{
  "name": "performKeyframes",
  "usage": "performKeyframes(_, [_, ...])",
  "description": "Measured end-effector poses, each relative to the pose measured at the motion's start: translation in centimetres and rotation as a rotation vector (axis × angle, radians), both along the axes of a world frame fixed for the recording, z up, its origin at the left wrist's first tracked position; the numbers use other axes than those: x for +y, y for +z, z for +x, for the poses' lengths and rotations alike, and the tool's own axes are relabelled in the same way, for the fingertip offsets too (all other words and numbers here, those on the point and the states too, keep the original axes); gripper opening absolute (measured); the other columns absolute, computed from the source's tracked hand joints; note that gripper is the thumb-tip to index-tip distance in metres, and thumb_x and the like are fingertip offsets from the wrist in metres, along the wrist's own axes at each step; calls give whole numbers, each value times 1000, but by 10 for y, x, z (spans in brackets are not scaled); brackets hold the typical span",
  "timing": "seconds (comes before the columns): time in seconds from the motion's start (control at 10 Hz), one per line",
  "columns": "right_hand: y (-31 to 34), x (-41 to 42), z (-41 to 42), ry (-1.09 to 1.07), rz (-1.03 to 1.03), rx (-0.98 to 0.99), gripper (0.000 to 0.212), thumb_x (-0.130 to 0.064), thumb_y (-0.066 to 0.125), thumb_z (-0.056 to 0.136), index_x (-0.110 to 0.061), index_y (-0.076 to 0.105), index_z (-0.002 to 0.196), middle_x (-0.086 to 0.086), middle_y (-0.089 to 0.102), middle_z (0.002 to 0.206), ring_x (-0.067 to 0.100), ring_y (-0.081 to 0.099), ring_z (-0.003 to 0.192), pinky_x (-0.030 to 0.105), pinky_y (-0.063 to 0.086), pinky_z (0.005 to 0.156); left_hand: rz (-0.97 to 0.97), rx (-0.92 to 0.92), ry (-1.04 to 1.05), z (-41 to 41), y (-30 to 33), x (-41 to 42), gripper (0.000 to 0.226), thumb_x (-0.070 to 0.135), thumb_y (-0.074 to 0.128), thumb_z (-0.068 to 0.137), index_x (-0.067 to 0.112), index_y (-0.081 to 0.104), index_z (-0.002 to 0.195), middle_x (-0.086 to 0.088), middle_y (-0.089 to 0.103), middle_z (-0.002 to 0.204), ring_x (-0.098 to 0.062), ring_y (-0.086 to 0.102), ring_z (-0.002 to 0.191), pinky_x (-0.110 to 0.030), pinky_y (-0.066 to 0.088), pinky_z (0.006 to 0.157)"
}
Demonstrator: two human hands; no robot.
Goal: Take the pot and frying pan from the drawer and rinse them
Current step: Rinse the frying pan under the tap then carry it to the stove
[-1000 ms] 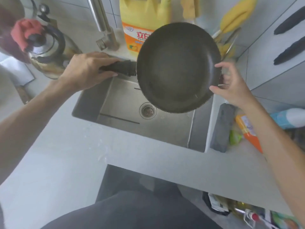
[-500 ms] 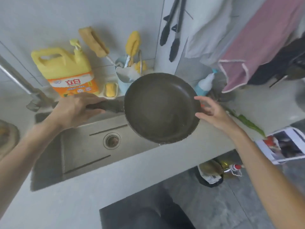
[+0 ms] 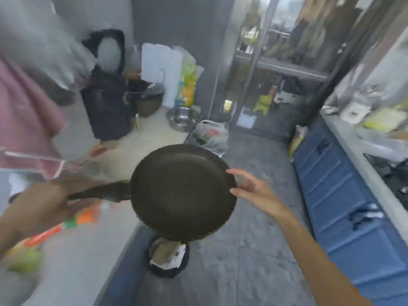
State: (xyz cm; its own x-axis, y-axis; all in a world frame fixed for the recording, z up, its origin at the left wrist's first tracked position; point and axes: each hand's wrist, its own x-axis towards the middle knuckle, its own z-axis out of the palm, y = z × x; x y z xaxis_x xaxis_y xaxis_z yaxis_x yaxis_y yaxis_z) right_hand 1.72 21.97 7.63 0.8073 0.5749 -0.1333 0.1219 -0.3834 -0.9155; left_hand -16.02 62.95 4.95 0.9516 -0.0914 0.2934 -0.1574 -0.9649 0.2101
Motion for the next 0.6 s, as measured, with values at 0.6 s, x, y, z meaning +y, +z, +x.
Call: performKeyframes(0.6, [-42, -383, 301, -712, -26, -5, 49, -59, 69, 70, -47, 56, 116, 38, 55, 90, 43, 58, 90, 41, 47, 90, -29, 74, -656, 636, -15, -373, 38, 72, 37, 84, 55, 51, 115, 29, 63, 93, 7, 59, 81, -21, 49, 68])
